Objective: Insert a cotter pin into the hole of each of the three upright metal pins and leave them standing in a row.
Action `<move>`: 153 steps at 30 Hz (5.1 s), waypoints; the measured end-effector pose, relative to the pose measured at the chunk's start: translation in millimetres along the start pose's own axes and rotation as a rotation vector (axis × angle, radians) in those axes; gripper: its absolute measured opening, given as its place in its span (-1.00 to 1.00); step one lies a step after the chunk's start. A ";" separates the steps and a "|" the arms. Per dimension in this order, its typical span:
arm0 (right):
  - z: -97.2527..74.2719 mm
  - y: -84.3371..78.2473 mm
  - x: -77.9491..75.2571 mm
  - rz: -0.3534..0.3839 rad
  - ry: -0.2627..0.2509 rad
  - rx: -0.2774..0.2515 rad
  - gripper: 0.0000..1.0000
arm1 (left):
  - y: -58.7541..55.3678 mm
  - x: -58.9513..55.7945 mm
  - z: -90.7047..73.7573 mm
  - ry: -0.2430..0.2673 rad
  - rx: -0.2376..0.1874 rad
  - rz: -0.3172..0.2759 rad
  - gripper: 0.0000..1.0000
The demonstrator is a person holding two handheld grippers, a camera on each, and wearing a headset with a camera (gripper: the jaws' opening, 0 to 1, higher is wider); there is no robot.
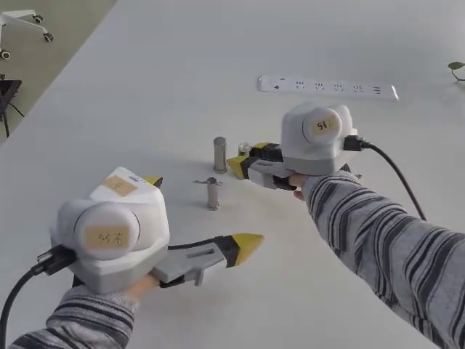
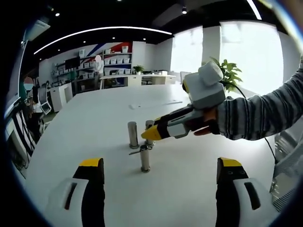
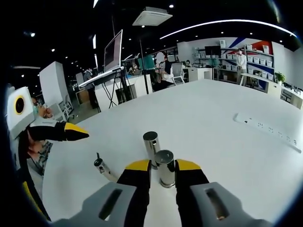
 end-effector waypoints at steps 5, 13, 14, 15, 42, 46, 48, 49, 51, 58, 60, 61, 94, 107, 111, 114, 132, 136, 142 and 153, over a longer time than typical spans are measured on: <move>2.3 -1.2 -5.4 0.021 0.001 0.003 -0.79 | -0.5 -0.6 -1.5 -0.008 0.005 0.016 0.97; 4.8 2.2 -6.8 0.002 0.008 0.020 -0.83 | 2.4 0.4 -4.4 -0.012 -0.015 -0.004 0.97; 4.6 2.9 -5.5 -0.012 0.007 0.024 -0.83 | 2.6 0.6 -4.2 -0.016 -0.016 0.003 0.97; 3.3 4.5 -3.8 -0.032 0.008 0.023 -0.84 | 2.8 0.6 -4.3 -0.016 -0.016 0.007 0.97; -58.4 -15.4 15.8 -0.109 -0.028 0.067 -0.83 | 5.3 -4.2 -19.4 -0.003 -0.014 0.017 0.97; -66.9 -18.9 19.5 -0.120 -0.031 0.081 -0.83 | 5.0 -6.6 -21.4 -0.010 -0.016 0.012 0.97; -70.8 -19.7 20.9 -0.130 -0.036 0.081 -0.83 | 7.7 -7.9 -21.9 -0.015 -0.034 0.007 0.97; -72.2 -20.1 21.2 -0.130 -0.037 0.080 -0.83 | 8.6 -8.1 -22.0 -0.015 -0.041 0.005 0.97; -75.2 -21.8 22.5 -0.117 -0.043 0.077 -0.83 | 9.8 -8.3 -22.0 -0.016 -0.047 0.011 0.97; -81.2 -31.8 28.4 -0.106 -0.047 0.088 -0.83 | 14.3 -12.1 -22.3 -0.031 -0.071 0.019 0.97; -81.9 -34.4 29.2 -0.102 -0.047 0.095 -0.83 | 13.5 -13.0 -22.3 -0.032 -0.062 0.020 0.97; -82.9 -35.3 29.6 -0.106 -0.048 0.096 -0.83 | 13.2 -13.3 -22.4 -0.033 -0.060 0.021 0.97; -116.6 -40.7 22.5 -0.060 -0.063 0.097 -0.58 | 8.0 -14.5 -25.6 -0.013 -0.009 0.025 0.97; -138.0 -38.4 -35.6 -0.072 -0.154 0.226 -0.59 | 9.6 -15.5 -24.4 -0.006 -0.006 0.037 0.95; -138.5 -34.2 -51.8 -0.097 -0.165 0.269 -0.60 | 9.2 -14.3 -25.1 0.001 -0.006 0.033 0.91; -136.2 -33.2 -58.8 -0.112 -0.161 0.301 -0.61 | 8.7 -12.9 -25.1 0.012 -0.003 0.036 0.87; -123.4 -43.2 -95.5 -0.257 -0.063 0.575 -0.75 | -2.1 -10.1 -24.9 0.024 0.036 0.020 0.77; -122.0 -46.4 -99.6 -0.259 -0.040 0.596 -0.81 | -2.5 -8.4 -25.3 0.028 0.034 0.014 0.75; -121.5 -45.8 -98.0 -0.250 -0.009 0.620 -0.88 | -3.2 -8.3 -25.6 0.023 0.041 0.014 0.72; -121.2 -44.7 -96.5 -0.231 0.009 0.659 -1.00 | -2.4 -9.9 -25.5 0.010 0.047 0.020 0.68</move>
Point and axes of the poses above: the centre of the closed fingertips' face, and the gripper's own axes: z roughly forward along the fingers, x roughly to its left, y roughly out of its top, the point moved 6 cm from there along -z, roughly backward along the fingers, and after that the axes turned 7 degrees about -x, right-handed, at the moved point
